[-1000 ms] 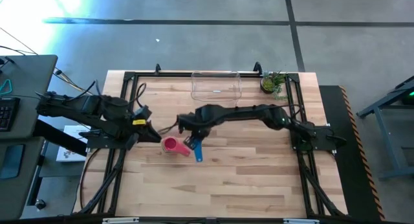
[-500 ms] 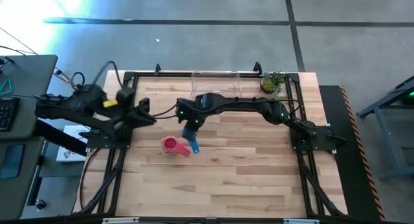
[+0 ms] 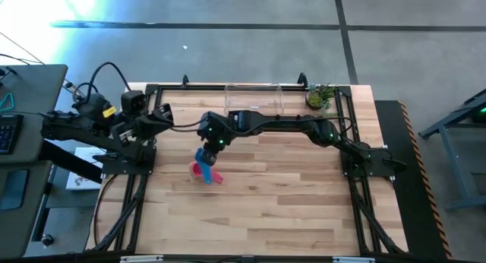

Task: Nest measuring cups in basket
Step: Stack the blue measuring cup on top of the red measuring cup

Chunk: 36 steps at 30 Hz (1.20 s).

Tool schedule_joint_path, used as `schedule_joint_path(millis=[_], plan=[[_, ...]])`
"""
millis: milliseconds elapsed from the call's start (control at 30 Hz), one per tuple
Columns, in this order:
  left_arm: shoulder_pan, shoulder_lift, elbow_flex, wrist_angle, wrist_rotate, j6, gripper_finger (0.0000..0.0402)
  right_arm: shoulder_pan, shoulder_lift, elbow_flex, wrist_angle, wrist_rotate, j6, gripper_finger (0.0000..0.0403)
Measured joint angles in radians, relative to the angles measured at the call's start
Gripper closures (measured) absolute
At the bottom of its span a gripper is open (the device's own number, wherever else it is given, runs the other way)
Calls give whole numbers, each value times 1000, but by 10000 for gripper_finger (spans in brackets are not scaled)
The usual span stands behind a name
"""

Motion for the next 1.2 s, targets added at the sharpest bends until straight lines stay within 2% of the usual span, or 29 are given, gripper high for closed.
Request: schedule_joint_path(millis=[367,767,1200], plan=[[0,0,0,-1,-1,-16,344,40,0,-24,21,138,276,399],[0,0,0,-4,0,-16,344,52,0,-112,128,137,383,399],[0,0,0,-71,0,27,344,81,19,-113,151,165,493,399]])
